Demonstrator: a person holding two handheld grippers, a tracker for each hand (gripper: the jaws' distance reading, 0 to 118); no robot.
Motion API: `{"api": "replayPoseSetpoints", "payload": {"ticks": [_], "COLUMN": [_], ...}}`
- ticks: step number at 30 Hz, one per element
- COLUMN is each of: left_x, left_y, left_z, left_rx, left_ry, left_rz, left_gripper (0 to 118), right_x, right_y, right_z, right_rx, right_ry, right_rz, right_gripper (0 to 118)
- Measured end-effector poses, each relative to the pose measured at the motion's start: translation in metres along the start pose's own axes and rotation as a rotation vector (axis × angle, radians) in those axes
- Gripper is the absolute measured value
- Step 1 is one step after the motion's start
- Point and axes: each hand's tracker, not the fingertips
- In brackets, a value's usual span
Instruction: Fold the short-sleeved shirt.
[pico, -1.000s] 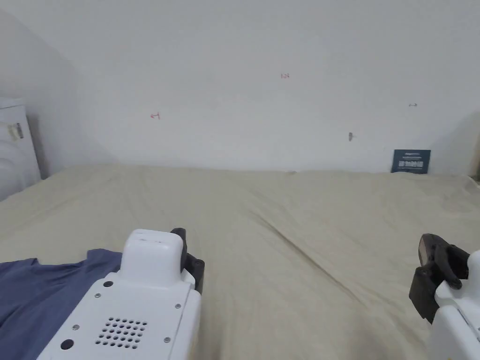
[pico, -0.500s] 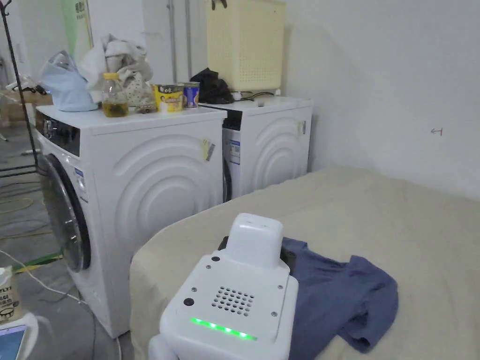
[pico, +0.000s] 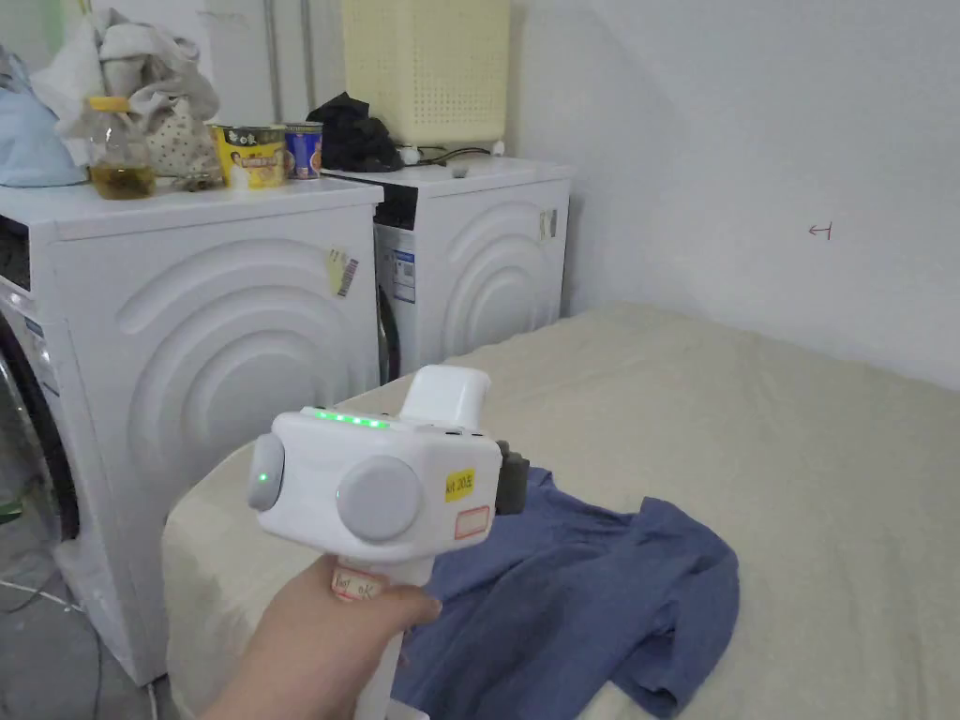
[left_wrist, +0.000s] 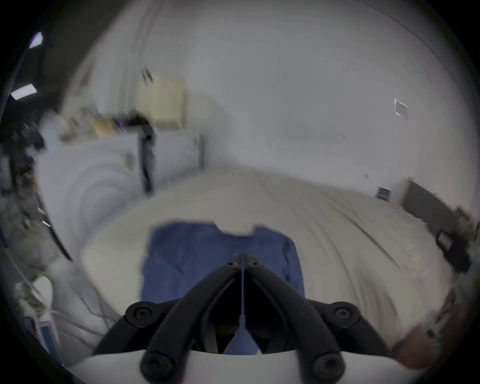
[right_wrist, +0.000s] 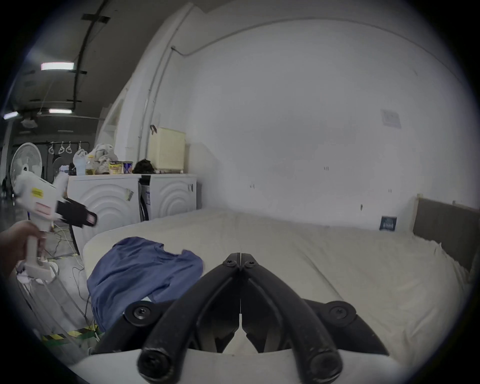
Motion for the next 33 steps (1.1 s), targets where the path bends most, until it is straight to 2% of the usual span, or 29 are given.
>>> {"api": "replayPoseSetpoints", "payload": {"ticks": [1, 2, 4, 5, 9, 14, 16, 18, 20, 22, 24, 25, 26, 27, 29, 33], "left_x": [-0.012, -0.021, -0.035, -0.041, -0.046, -0.061, -0.062, -0.052, -0.054, -0.051, -0.050, -0.048, -0.047, -0.047, -0.045, -0.032], "left_y": [0.006, 0.009, 0.011, 0.011, 0.007, -0.013, -0.030, -0.032, -0.040, -0.042, -0.035, -0.034, -0.030, -0.027, -0.022, -0.015], "left_z": [-0.023, -0.051, -0.099, -0.118, -0.190, -0.262, -0.270, -0.262, -0.254, -0.248, -0.243, -0.239, -0.236, -0.233, -0.220, -0.208], "left_rx": [-0.079, -0.165, -0.280, -0.276, -0.436, -0.598, -0.650, -0.554, -0.509, -0.502, -0.517, -0.528, -0.531, -0.524, -0.482, -0.475], "left_ry": [-0.032, -0.037, -0.024, 0.008, 0.058, 0.112, 0.141, 0.157, 0.132, 0.128, 0.126, 0.134, 0.140, 0.137, 0.143, 0.164], "left_rz": [0.031, 0.054, 0.044, -0.015, -0.085, -0.066, -0.078, -0.092, -0.053, -0.074, -0.086, -0.110, -0.127, -0.132, -0.161, -0.223], "left_gripper": [12, 29, 104, 117, 116, 116, 118, 118, 118, 118, 114, 108, 92, 73, 1, 1], "right_x": [0.005, 0.010, 0.019, 0.023, 0.036, 0.044, 0.046, 0.044, 0.044, 0.042, 0.042, 0.042, 0.042, 0.042, 0.044, 0.047], "right_y": [-0.002, -0.005, -0.011, -0.014, -0.029, -0.045, -0.048, -0.052, -0.055, -0.059, -0.062, -0.063, -0.065, -0.065, -0.065, -0.062], "right_z": [-0.003, -0.007, -0.014, -0.019, -0.036, -0.049, -0.050, -0.053, -0.056, -0.057, -0.059, -0.059, -0.059, -0.058, -0.053, -0.045], "right_rx": [-0.018, -0.039, -0.074, -0.093, -0.149, -0.192, -0.190, -0.198, -0.206, -0.214, -0.231, -0.241, -0.247, -0.249, -0.245, -0.238], "right_ry": [-0.004, -0.016, -0.035, -0.042, -0.065, -0.076, -0.074, -0.065, -0.061, -0.046, -0.036, -0.032, -0.026, -0.022, -0.014, -0.013], "right_rz": [-0.016, -0.028, -0.048, -0.060, -0.095, -0.103, -0.107, -0.103, -0.102, -0.118, -0.127, -0.130, -0.133, -0.135, -0.140, -0.148], "right_gripper": [0, 0, 0, 0, 0, 0, 0, 0, 0, 0, 0, 0, 0, 0, 0, 0]}}
